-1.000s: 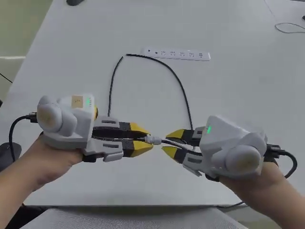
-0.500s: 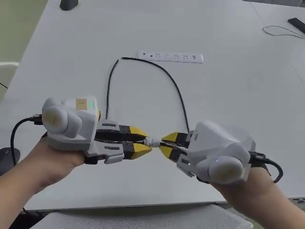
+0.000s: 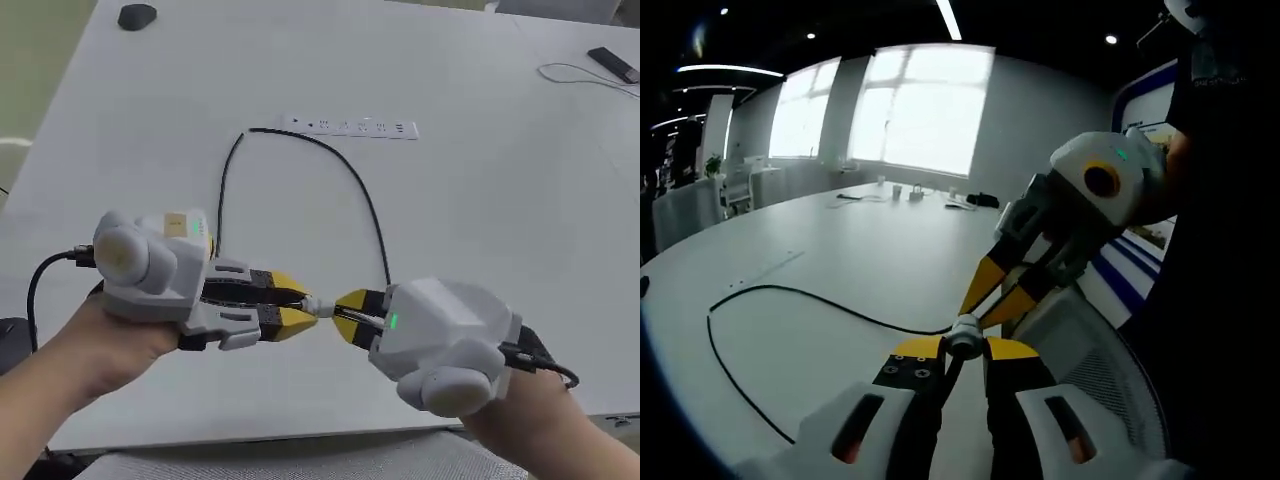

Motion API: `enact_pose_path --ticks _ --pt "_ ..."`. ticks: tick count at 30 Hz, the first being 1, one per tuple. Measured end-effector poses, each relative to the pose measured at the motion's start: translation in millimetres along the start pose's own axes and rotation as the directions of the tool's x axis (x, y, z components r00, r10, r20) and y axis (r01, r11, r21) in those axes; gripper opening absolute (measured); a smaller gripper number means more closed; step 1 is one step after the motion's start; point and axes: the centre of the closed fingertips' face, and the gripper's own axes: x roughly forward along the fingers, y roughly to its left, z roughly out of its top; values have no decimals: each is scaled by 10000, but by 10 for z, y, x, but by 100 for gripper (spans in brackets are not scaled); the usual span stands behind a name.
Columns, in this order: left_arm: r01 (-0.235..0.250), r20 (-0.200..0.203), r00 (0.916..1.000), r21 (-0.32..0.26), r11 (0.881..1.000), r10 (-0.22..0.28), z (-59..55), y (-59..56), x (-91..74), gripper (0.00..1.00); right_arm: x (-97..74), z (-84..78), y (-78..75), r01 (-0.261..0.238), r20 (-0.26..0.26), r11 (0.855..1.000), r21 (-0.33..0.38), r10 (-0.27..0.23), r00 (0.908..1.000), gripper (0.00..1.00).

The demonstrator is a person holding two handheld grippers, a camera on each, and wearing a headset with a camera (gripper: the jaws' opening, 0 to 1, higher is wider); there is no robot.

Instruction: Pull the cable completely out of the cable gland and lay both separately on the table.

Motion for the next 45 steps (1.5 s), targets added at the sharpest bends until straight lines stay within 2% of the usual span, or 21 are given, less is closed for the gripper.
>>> enact_pose_path --ticks 2,8,13,20,26,28,30,33,38,39,41,45 --pt "-16 25 10000 -23 10000 16 0 -3 -6 15 -1 4 -1 48 -17 9998 -213 -49 10000 0" --pt "37 66 10000 -123 9999 -37 -11 -8 -14 15 -1 -9 -6 133 -147 9998 -177 -136 9998 0" --pt "-68 141 9999 -174 9998 70 1 10 -39 15 -5 -47 -50 347 -308 9991 256 -340 9989 0" --pt "-218 277 9994 -121 9997 221 25 36 -50 15 4 -40 -88 607 -248 9933 980 -585 9980 0" --pt "-301 375 9988 -88 9995 305 36 42 -69 15 -1 -20 -102 689 -183 9903 1210 -671 9976 0" --pt "-340 389 9987 -77 9994 343 26 54 -88 15 -1 -72 -119 764 -387 9885 1304 -719 9967 0" --pt "-346 453 9983 -216 9992 355 26 58 -117 15 -2 -114 -134 718 -351 9842 1621 -669 9971 0" --pt "-441 662 9967 -308 9986 461 55 64 -138 15 5 -130 -183 792 -434 9836 1622 -730 9964 0" --pt "-515 970 9937 -537 9972 566 122 93 -180 15 -17 -246 -280 1143 -631 9608 2526 -1016 9928 0" --pt "-505 1011 9933 -542 9973 558 136 86 -184 15 -18 -256 -282 1152 -655 9598 2558 -1017 9927 0" --pt "-489 1040 9931 -511 9975 540 153 70 -188 15 -18 -304 -301 1239 -722 9549 2699 -1083 9915 0" --pt "-476 995 9936 -531 9975 527 146 46 -178 15 -8 -415 -310 1364 -860 9321 3357 -1138 9898 0"
